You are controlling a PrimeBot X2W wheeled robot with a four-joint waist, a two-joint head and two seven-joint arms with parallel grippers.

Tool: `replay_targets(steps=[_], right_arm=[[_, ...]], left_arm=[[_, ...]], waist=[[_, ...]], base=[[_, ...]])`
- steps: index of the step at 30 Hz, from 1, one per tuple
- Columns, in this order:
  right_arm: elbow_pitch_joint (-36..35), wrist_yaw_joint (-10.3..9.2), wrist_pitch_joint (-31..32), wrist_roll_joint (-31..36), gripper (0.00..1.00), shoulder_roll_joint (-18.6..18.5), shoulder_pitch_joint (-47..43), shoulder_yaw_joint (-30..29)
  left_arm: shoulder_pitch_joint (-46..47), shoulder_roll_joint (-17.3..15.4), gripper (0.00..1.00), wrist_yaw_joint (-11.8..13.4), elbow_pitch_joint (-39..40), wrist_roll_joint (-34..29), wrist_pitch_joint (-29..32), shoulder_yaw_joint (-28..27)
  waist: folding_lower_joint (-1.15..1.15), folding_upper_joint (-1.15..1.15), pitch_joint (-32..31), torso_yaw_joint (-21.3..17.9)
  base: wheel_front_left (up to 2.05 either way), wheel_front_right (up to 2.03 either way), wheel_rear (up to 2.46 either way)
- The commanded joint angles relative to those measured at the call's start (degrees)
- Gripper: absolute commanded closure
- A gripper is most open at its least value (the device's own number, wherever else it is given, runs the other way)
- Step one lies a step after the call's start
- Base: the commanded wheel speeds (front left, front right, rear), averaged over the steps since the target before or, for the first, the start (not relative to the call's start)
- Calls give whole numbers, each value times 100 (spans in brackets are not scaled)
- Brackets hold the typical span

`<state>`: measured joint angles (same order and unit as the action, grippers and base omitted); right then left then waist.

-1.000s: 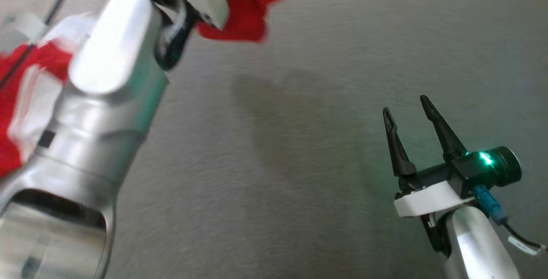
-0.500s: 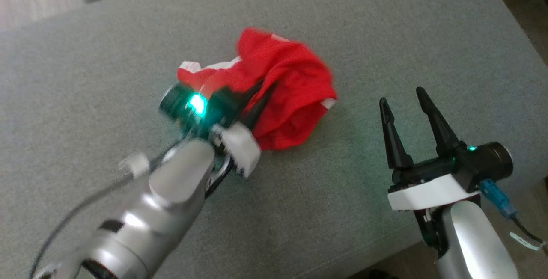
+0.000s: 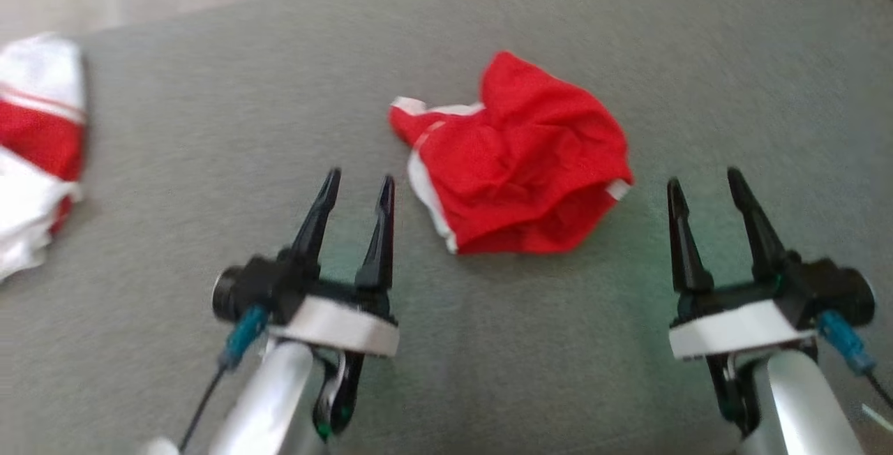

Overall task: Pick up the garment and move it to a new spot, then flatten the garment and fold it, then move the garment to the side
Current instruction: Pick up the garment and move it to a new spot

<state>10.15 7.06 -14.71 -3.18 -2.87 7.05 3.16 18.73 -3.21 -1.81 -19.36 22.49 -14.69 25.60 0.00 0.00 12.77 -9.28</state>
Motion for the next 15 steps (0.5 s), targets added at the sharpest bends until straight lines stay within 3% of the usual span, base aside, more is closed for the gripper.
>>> replay_targets(steps=[1, 8, 15], right_arm=[[-134, 43, -29, 83, 0, -1, -86, 70], [-143, 43, -29, 236, 0, -1, -431, -28], [-381, 43, -29, 344, 0, -1, -970, -27]], left_arm=[[9, 30, 0, 118, 468, -205, -29, -295], [-885, 32, 0, 514, 1459, -826, -30, -937], [-2107, 33, 0, 806, 2067, -1157, -30, -1537]], waist=[[0, 0, -466, 509], [0, 0, -817, 852], [0, 0, -1143, 870]], base=[[0, 0, 0], [0, 0, 0], [0, 0, 0]])
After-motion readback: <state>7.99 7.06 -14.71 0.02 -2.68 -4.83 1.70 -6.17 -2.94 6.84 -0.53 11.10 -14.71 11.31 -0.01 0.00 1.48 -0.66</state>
